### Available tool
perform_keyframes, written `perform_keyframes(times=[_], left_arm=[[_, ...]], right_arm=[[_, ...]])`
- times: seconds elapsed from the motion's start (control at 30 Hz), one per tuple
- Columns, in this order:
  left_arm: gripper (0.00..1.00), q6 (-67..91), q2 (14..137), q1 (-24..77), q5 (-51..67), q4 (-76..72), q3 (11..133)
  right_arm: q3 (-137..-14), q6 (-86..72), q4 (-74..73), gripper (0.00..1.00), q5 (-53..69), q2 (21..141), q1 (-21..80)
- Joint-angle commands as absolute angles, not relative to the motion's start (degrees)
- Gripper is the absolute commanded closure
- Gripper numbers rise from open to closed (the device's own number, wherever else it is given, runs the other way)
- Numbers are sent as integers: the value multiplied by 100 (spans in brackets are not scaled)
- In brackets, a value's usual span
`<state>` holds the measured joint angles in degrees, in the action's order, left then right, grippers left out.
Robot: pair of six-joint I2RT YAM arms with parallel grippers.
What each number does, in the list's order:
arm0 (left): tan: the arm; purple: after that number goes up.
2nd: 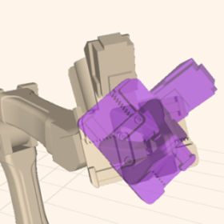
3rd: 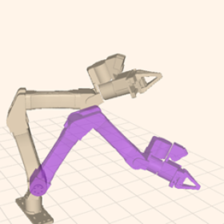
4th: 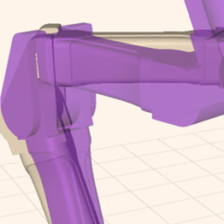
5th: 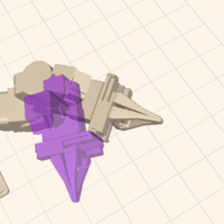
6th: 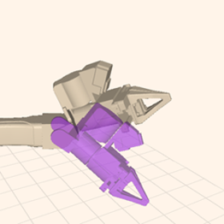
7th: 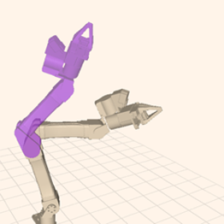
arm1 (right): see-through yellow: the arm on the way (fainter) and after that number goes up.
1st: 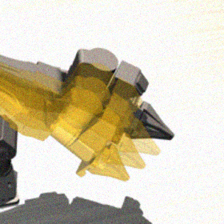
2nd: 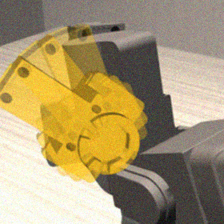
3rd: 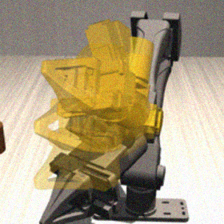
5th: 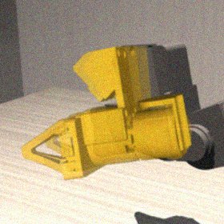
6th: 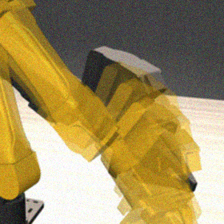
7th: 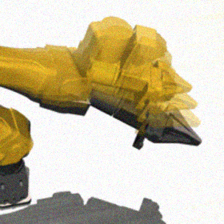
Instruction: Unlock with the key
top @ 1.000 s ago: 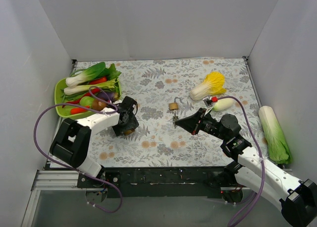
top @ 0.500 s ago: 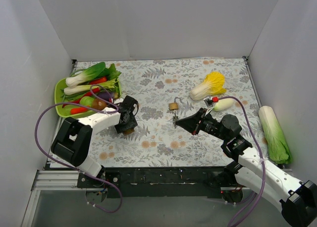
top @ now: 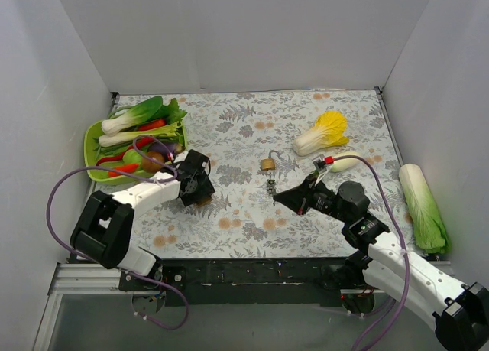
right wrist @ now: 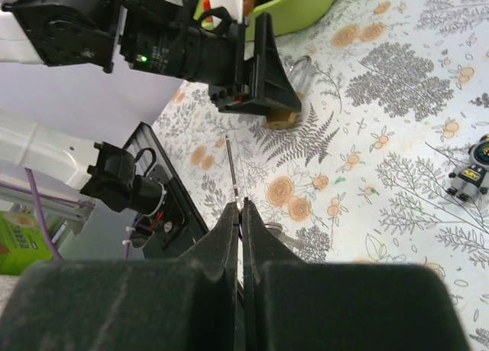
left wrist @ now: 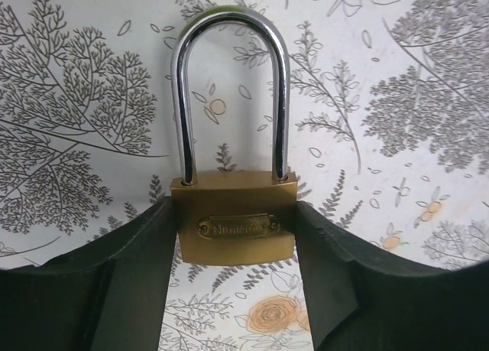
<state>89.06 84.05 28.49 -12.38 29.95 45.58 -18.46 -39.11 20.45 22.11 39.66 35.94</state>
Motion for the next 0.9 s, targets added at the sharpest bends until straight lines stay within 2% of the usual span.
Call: perform_keyframes(times=[0.0,0.1,0.5,0.87], left_arm=[[95,9053,7875,2856,-1072,2654,4649],[100,9053,7691,2856,-1011,2646,4641],[100,9035,6865,2856,-651,2742,4676],[100,9333,6644,2988,-492,2751,4895]], right_arm=[[-1811,-3753,1838,99,2030,3850,3560],[-1811,-3718,1758,99,1960,3850,3560],[-1846,-3735,1898,99,1916,4297,3630],[-2048,-3788,2346,99,1574,5053,4280]])
